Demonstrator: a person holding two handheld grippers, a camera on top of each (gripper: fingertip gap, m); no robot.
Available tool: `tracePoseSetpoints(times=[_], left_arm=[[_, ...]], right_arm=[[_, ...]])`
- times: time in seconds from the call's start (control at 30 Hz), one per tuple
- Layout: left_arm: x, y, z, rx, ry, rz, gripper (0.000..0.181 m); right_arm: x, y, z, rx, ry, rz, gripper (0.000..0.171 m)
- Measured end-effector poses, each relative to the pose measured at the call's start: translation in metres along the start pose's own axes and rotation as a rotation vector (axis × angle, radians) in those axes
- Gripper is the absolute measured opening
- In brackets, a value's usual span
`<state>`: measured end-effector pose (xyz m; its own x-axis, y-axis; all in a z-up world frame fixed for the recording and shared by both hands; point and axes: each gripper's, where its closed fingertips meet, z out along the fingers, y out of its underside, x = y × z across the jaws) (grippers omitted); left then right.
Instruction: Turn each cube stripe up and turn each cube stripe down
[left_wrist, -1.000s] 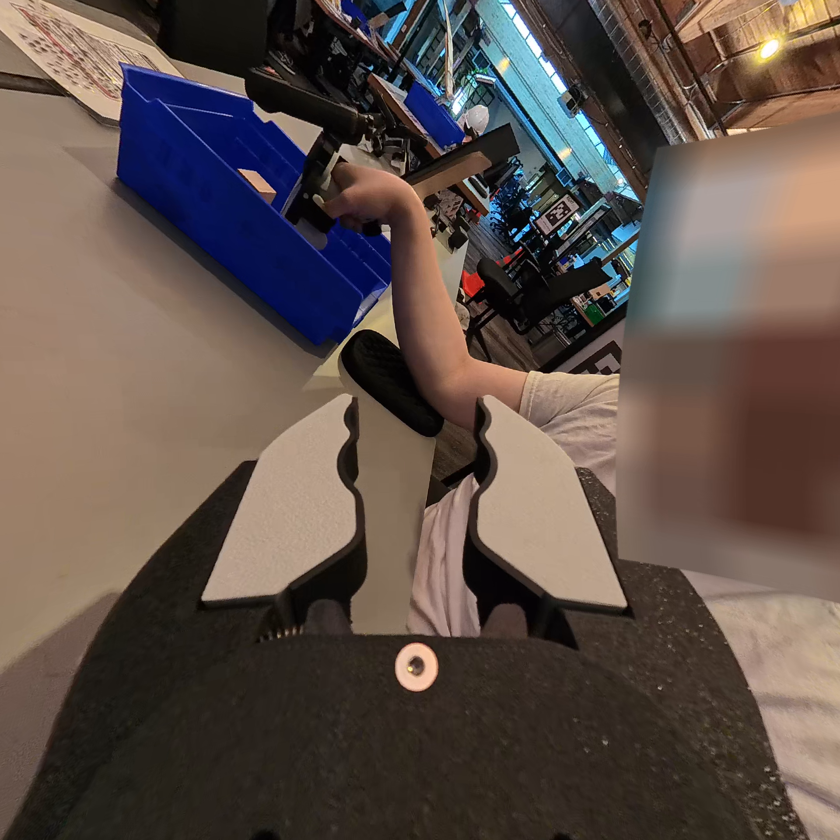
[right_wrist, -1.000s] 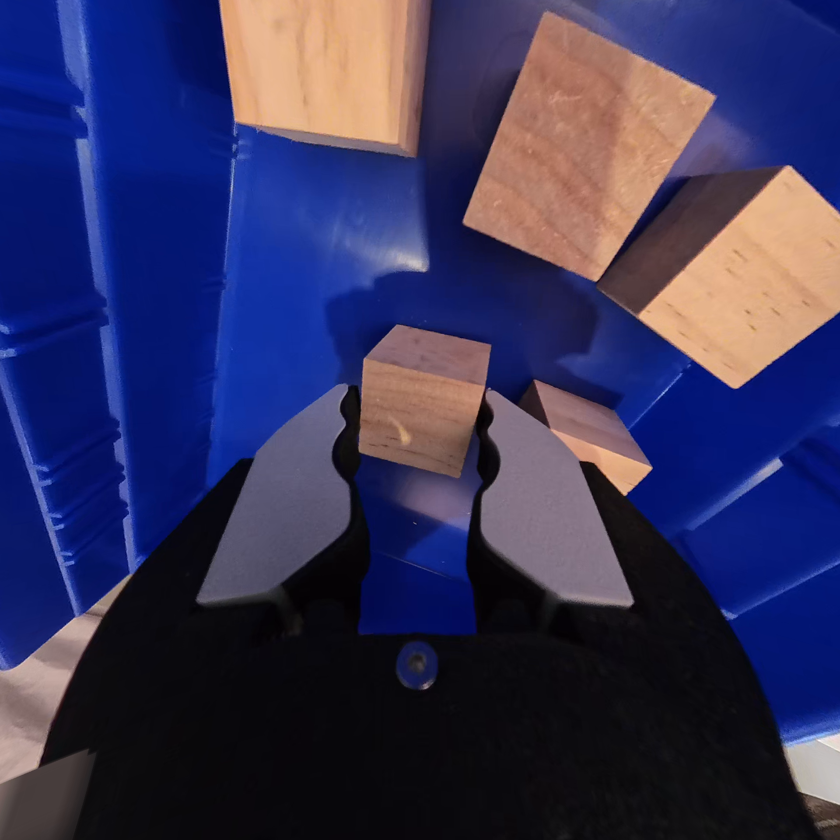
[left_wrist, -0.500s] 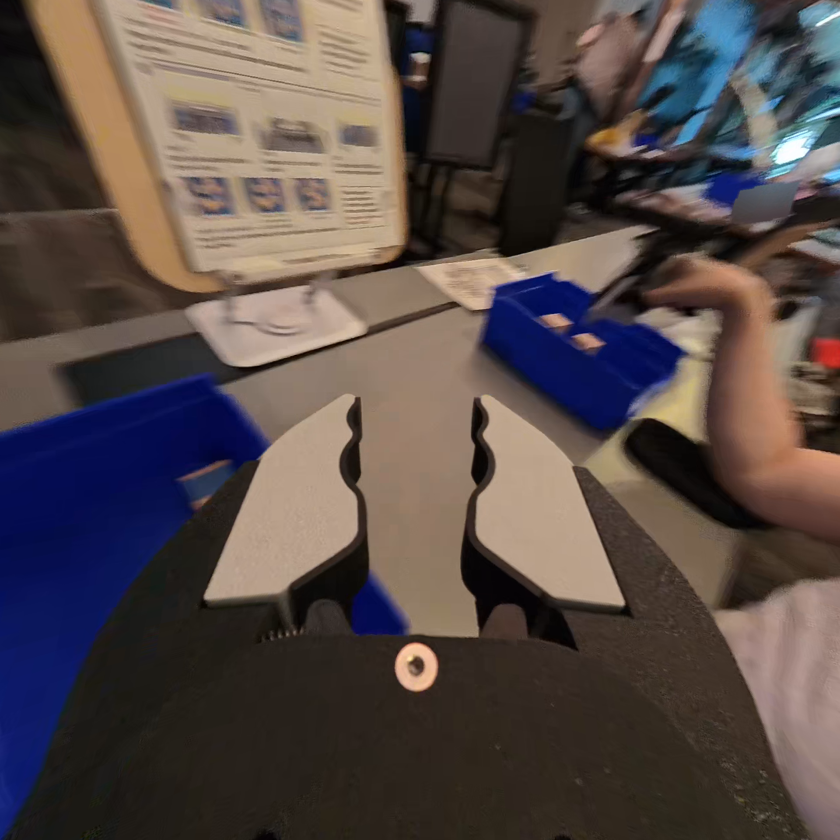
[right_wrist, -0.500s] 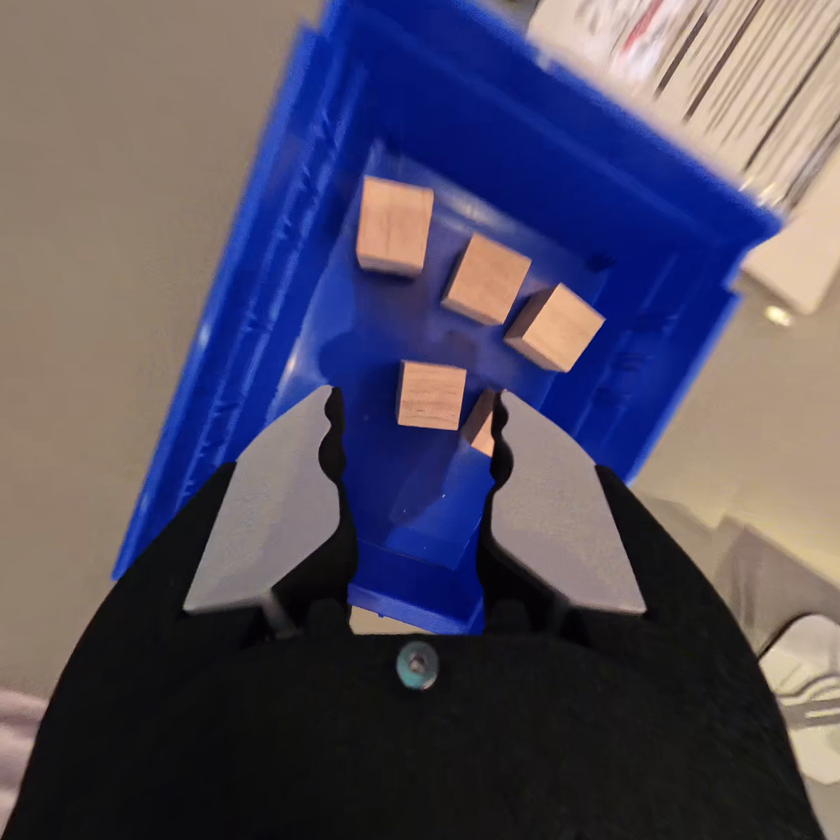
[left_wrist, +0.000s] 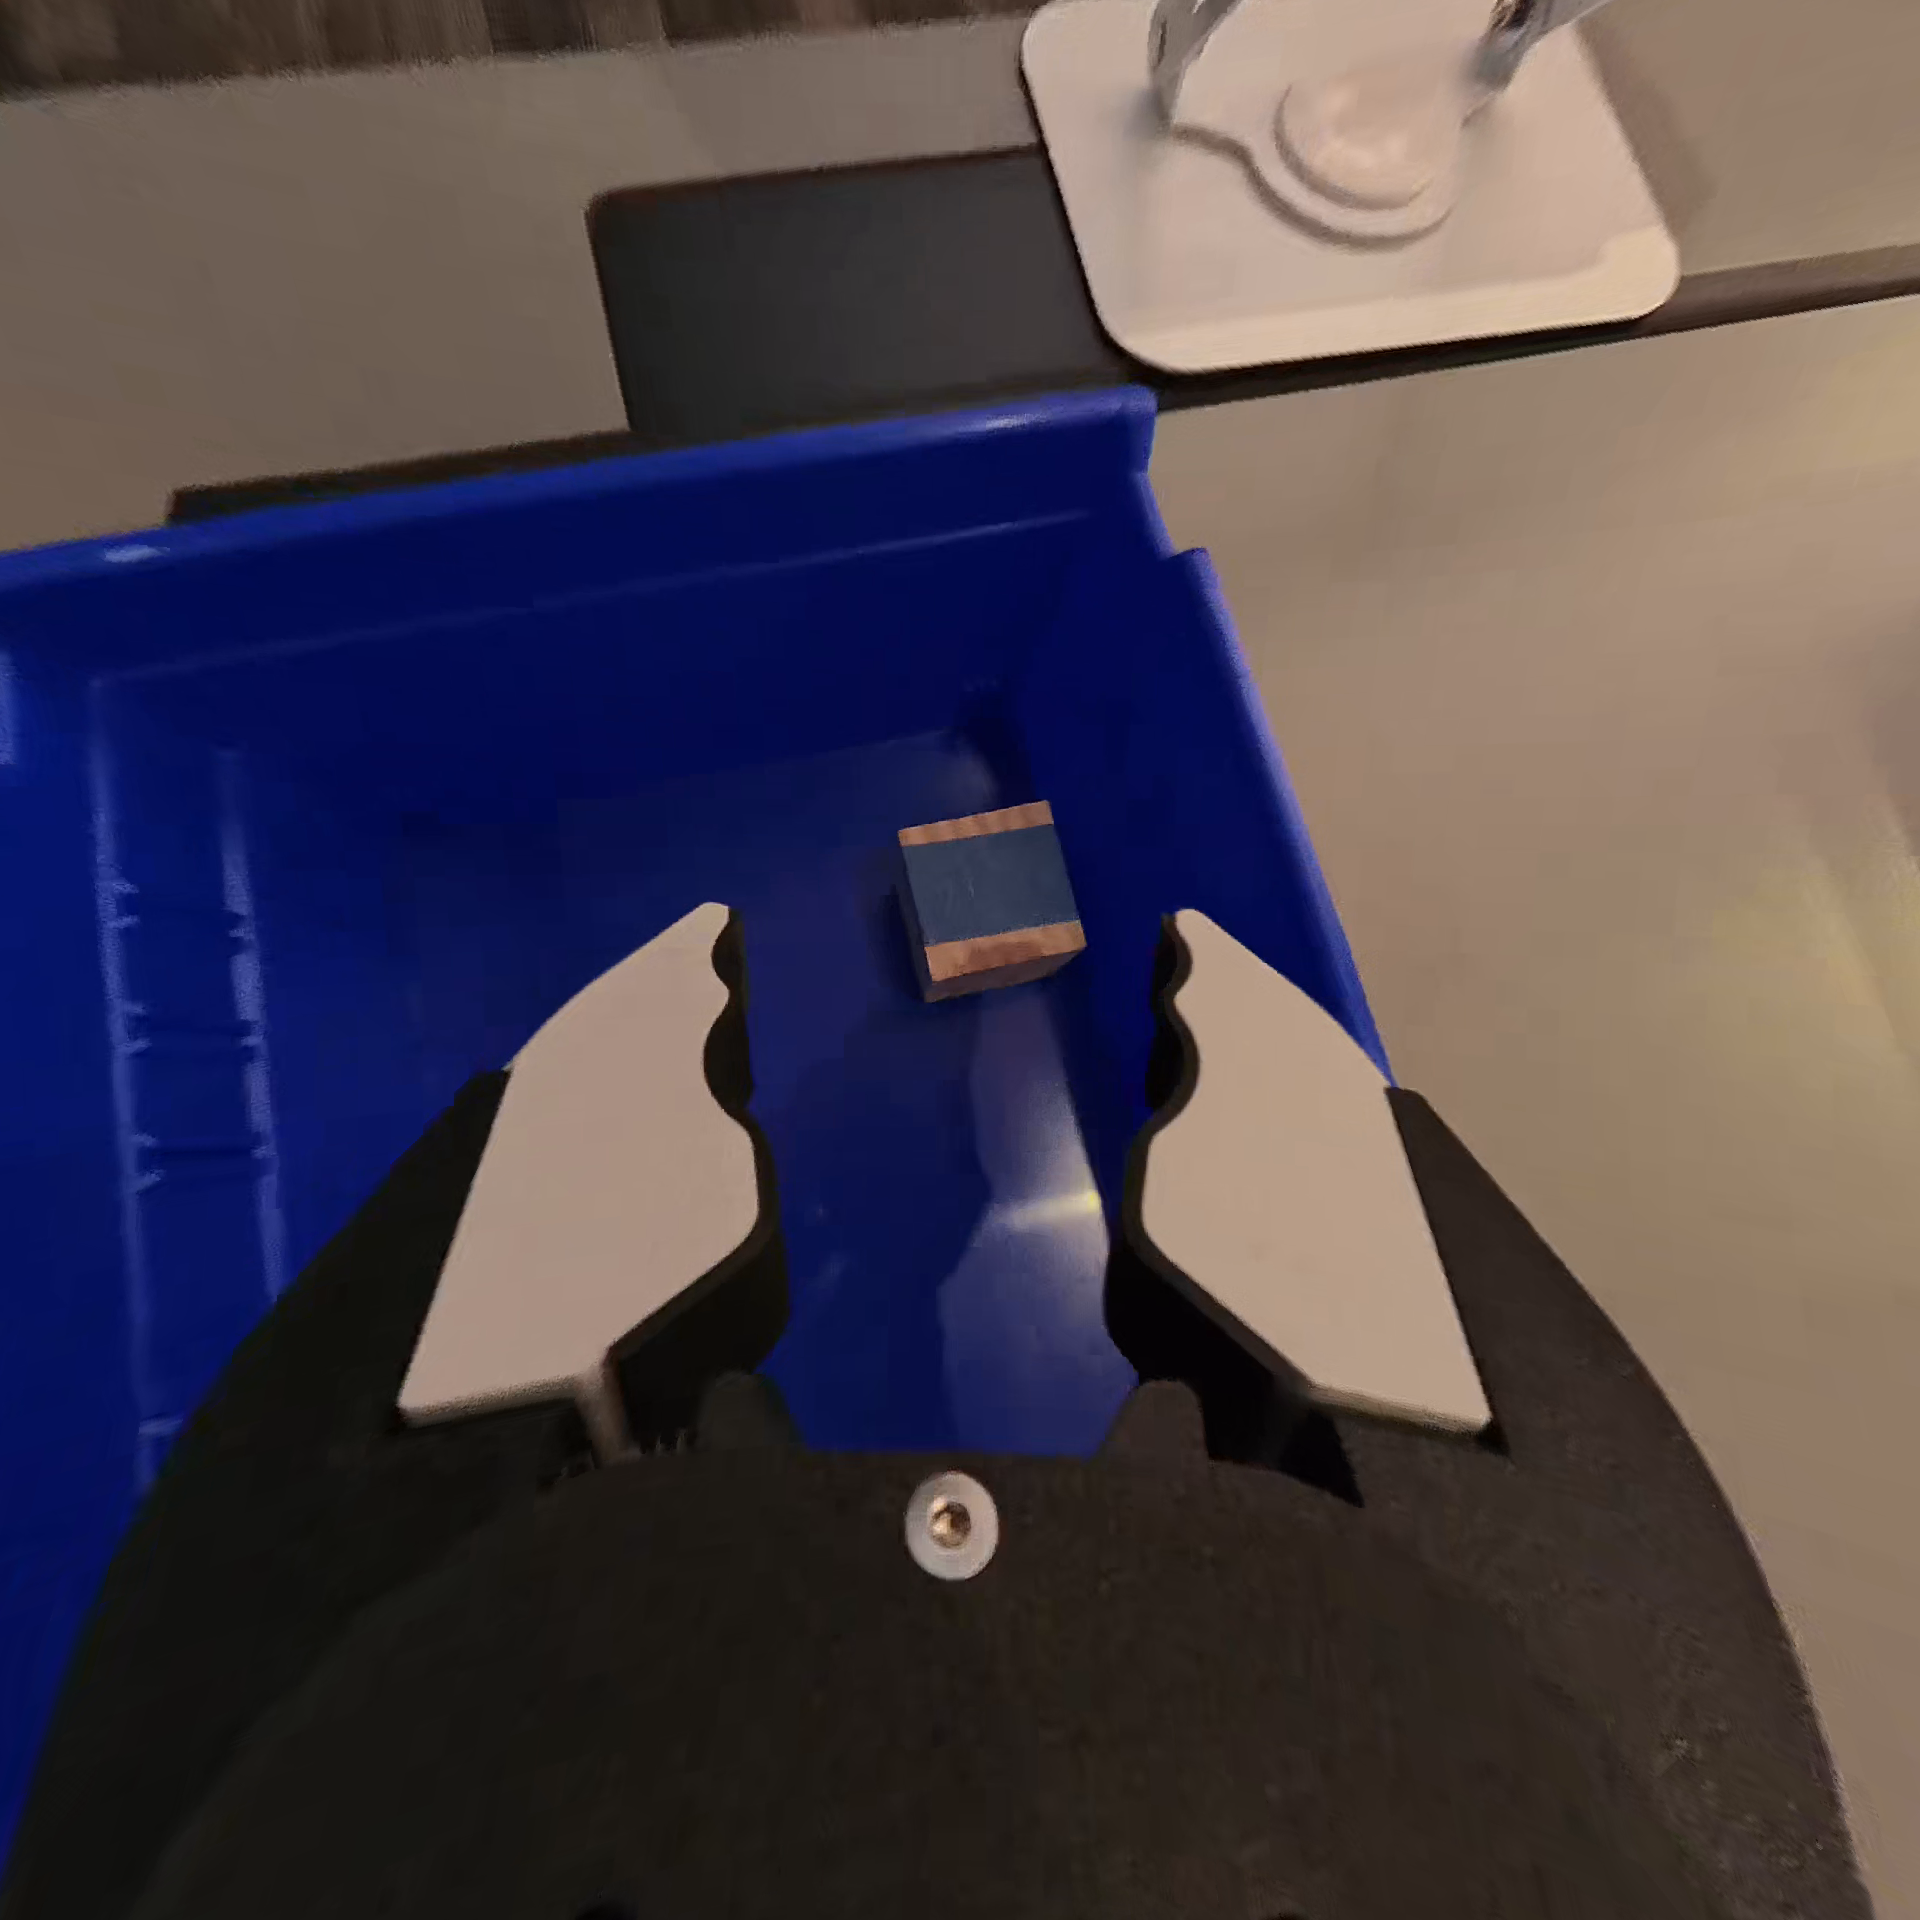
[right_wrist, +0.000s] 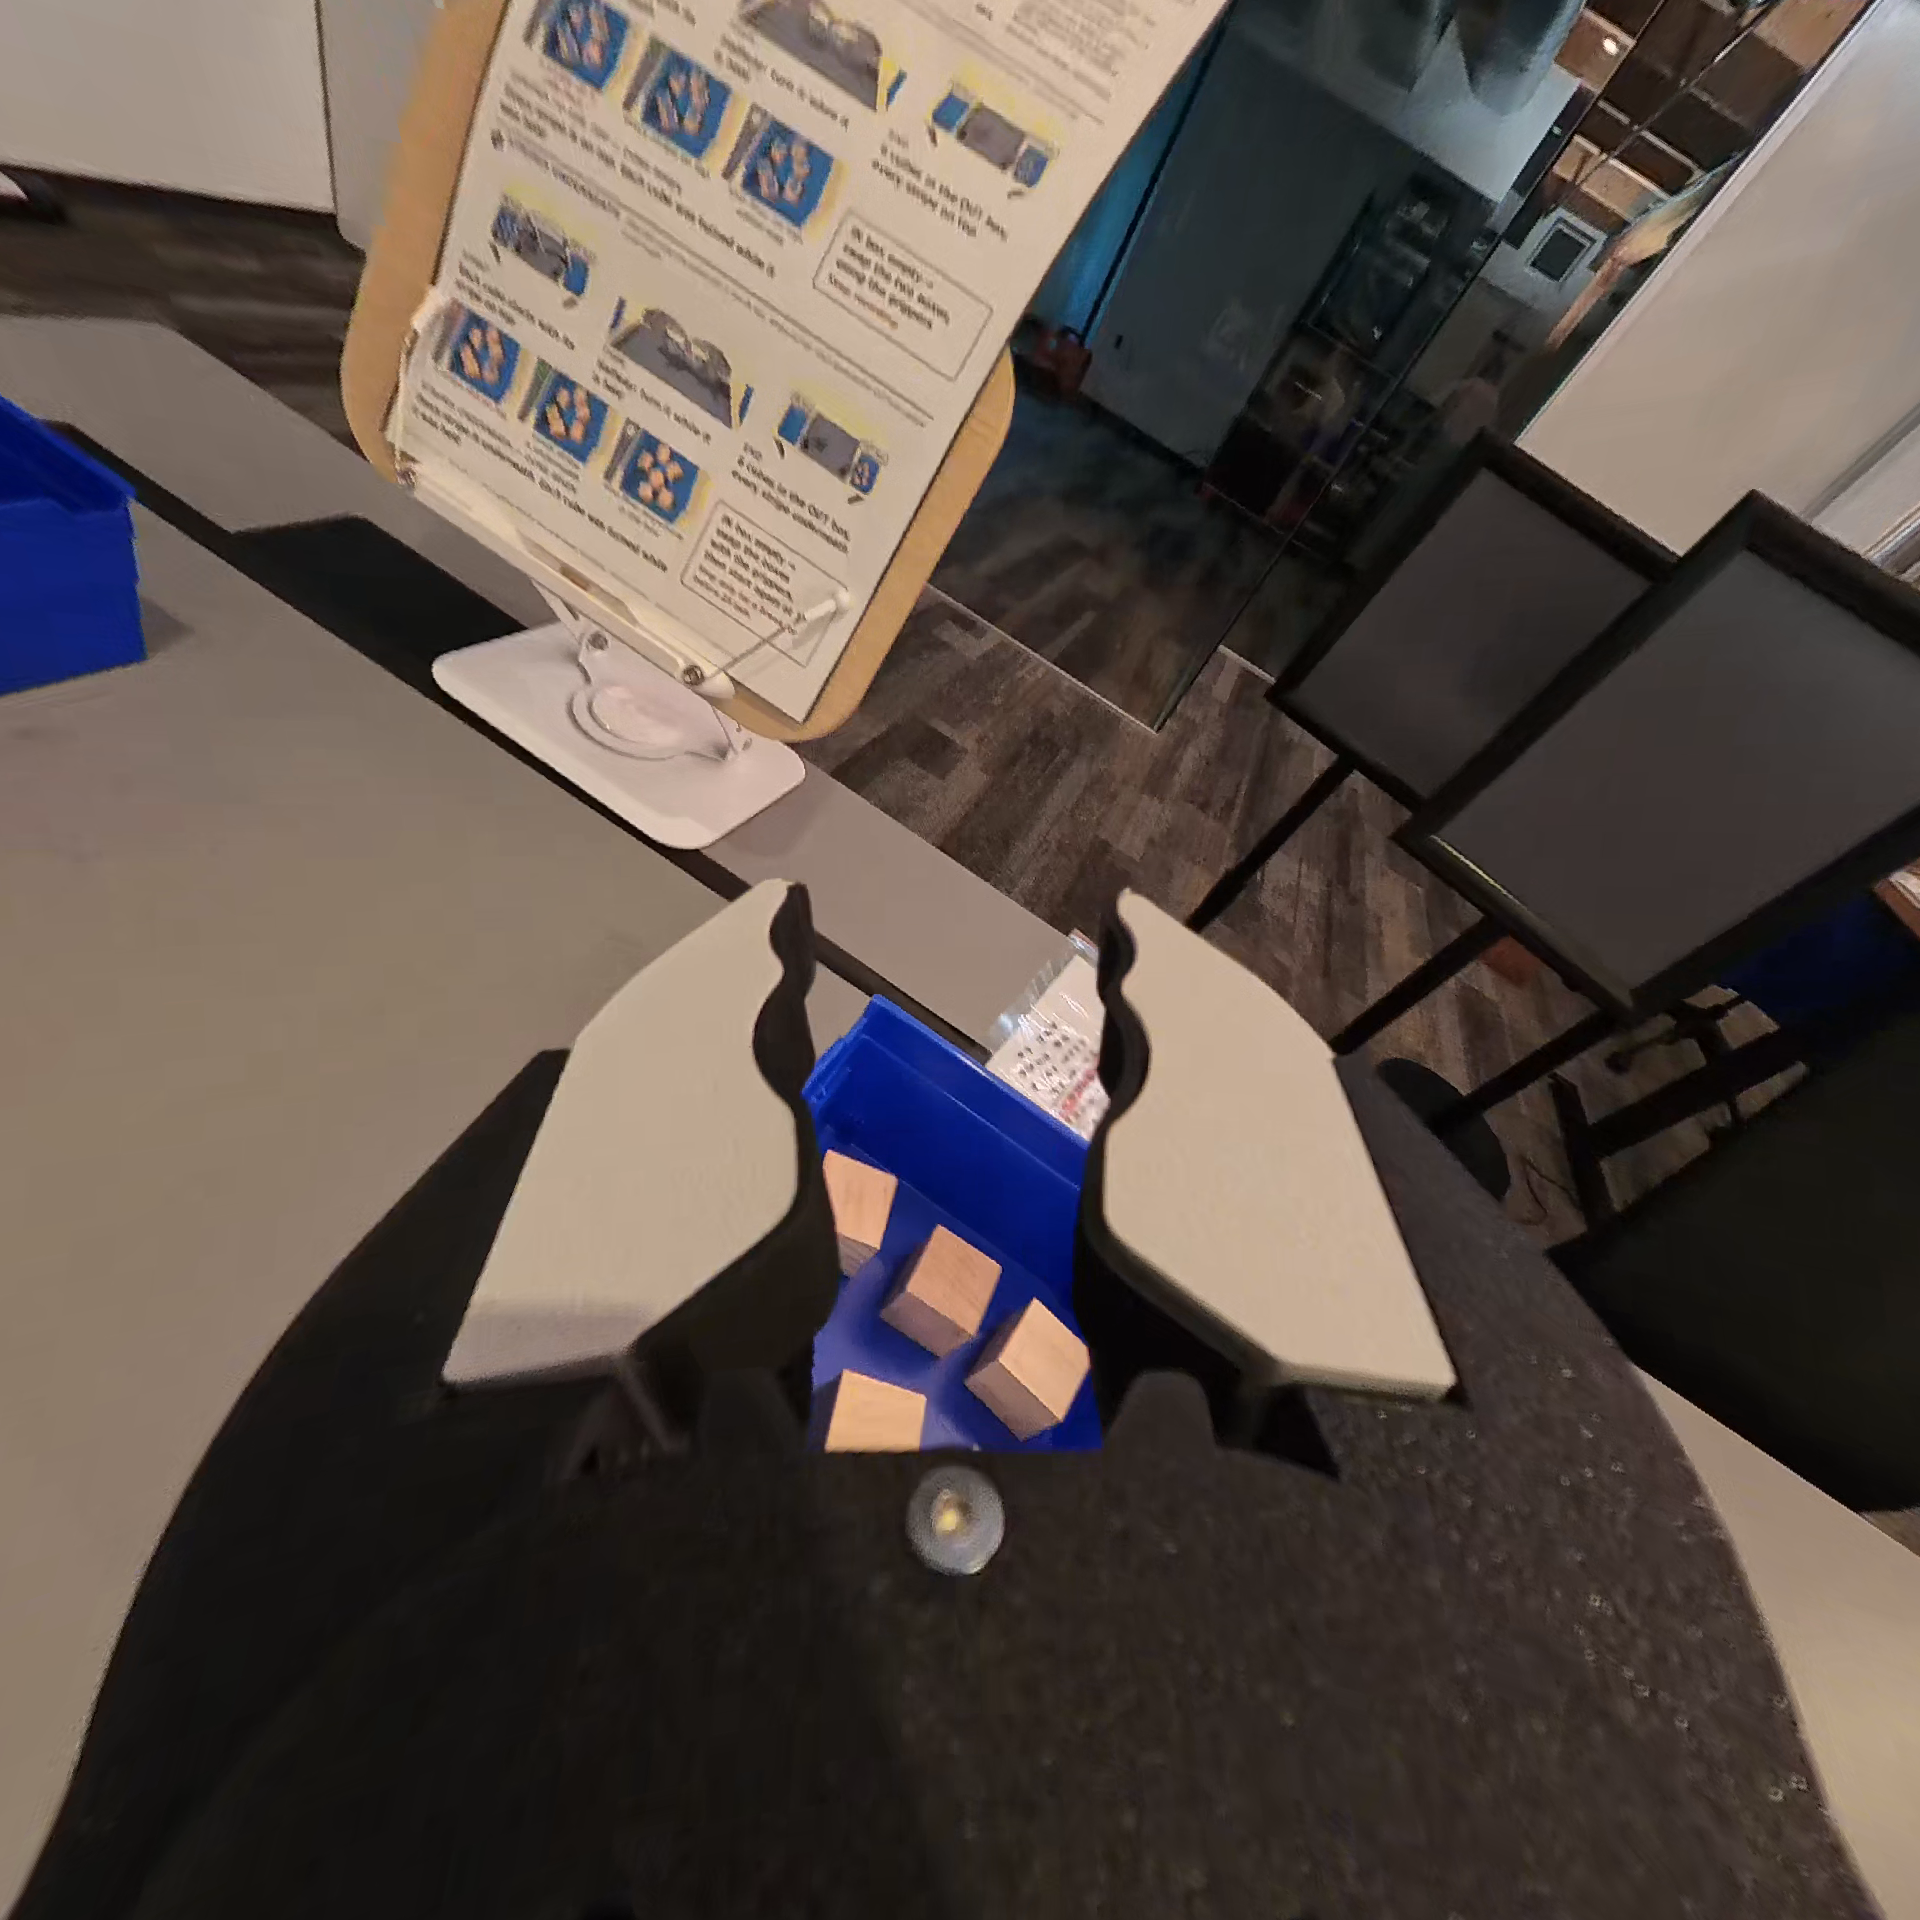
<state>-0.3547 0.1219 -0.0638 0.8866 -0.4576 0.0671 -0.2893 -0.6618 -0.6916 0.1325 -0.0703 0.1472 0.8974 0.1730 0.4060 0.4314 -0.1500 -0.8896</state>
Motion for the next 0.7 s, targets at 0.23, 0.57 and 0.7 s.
tracePoseSetpoints(times=[0.23,0.57,0.7], left_arm=[[-0.002,0.009,0.027,-0.163,-0.018,-0.129,0.078],[-0.001,0.032,0.054,-0.361,-0.037,-0.097,0.074],[0.006,0.026,0.057,-0.347,-0.013,-0.071,0.044]], right_arm=[[-0.002,0.014,0.008,-0.073,-0.021,-0.020,0.053],[-0.010,0.023,0.016,-0.130,-0.049,-0.043,0.054],[-0.013,0.026,0.019,-0.151,-0.059,-0.054,0.054]])
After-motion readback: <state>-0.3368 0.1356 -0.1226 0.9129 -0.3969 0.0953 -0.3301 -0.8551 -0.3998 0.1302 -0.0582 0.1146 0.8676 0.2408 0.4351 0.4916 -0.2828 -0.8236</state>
